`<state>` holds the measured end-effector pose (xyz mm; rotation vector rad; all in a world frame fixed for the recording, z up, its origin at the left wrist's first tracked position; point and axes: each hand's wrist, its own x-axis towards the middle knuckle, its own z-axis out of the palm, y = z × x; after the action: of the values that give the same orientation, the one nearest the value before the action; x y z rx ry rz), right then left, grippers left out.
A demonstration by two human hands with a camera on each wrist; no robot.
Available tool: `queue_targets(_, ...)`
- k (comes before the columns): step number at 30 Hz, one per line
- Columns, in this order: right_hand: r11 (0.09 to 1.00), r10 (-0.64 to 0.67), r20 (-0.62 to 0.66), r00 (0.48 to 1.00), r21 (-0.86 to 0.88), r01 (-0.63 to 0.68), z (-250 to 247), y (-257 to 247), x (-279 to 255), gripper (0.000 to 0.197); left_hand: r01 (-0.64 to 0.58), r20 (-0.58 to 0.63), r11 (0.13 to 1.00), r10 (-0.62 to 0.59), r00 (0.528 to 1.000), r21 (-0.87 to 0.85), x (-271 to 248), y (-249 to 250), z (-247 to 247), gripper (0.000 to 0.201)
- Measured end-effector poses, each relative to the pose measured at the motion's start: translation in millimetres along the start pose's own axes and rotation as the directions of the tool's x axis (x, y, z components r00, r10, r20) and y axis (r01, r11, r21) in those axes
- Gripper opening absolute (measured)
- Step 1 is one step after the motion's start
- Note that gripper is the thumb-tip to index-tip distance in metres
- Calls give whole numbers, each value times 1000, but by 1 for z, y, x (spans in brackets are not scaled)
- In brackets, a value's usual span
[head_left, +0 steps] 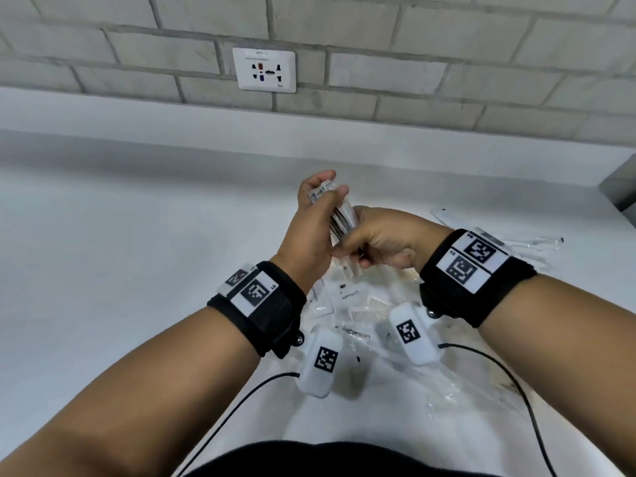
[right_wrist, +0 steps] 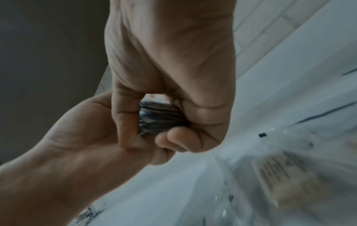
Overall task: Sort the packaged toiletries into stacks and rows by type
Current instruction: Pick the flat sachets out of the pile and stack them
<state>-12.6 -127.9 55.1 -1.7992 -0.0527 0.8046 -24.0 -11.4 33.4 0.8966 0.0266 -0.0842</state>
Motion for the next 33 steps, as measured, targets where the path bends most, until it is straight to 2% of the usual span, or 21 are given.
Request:
queue_targets(4, 984, -2, -108, 994, -176, -17, -30, -17, 41, 33, 2, 100, 945, -37, 994, 327, 51, 22, -24, 31)
queue_targets(6, 952, -13, -176, 984, -304, -42, -46, -26, 61, 30, -73, 152, 864, -3, 988, 497, 78, 39, -35, 35)
queue_targets(7, 917, -14, -198, 980, -393, -66, -53, -30, 73, 27, -128, 182, 768, 15, 983, 628, 92, 48, -38, 37)
queue_targets(8, 867, -16, -216, 976, -490, -94, -59, -33, 83, 24, -189, 225, 619, 22, 974, 762, 104, 55, -41, 39)
queue_targets(9, 806, -12, -227, 974, -578, -125, -63, -36, 95, 23, -259, 282, 423, 9, 959, 868, 118, 60, -44, 42)
queue_targets(11, 670, 21, -234, 972, -718, -187, -66, -39, 113, 29, -403, 404, 28, -94, 910, 915, 139, 64, -49, 48)
queue_targets(12, 610, 35, -234, 972, -765, -206, -67, -41, 124, 31, -464, 442, -123, -165, 881, 877, 150, 64, -50, 50)
queue_targets(13, 559, 44, -236, 971, -799, -220, -66, -41, 132, 30, -504, 453, -237, -237, 859, 831, 159, 61, -53, 51)
queue_targets(15, 494, 56, -232, 971, -839, -229, -66, -40, 151, 32, -508, 393, -375, -343, 853, 775, 176, 56, -60, 56)
queue_targets(17, 492, 59, -229, 972, -840, -228, -70, -41, 167, 39, -469, 320, -415, -378, 868, 780, 192, 51, -70, 61)
queue_targets(20, 489, 26, -228, 973, -846, -212, -82, -41, 186, 45, -447, 314, -375, -364, 877, 812, 208, 45, -81, 53)
queue_targets(24, 449, -39, -234, 972, -873, -192, -96, -37, 204, 80, -405, 298, -354, -318, 900, 843, 222, 34, -86, 47)
queue_targets(27, 425, -53, -220, 974, -888, -177, -102, -36, 205, 91, -412, 307, -356, -317, 897, 839, 226, 28, -87, 45)
queue_targets(29, 432, -77, -197, 977, -890, -145, -107, -34, 204, 90, -417, 308, -371, -318, 897, 830, 229, 28, -86, 45)
queue_targets(33, 490, -193, -197, 961, -868, -80, -115, -33, 202, 76, -420, 320, -366, -302, 898, 831, 236, 29, -85, 38)
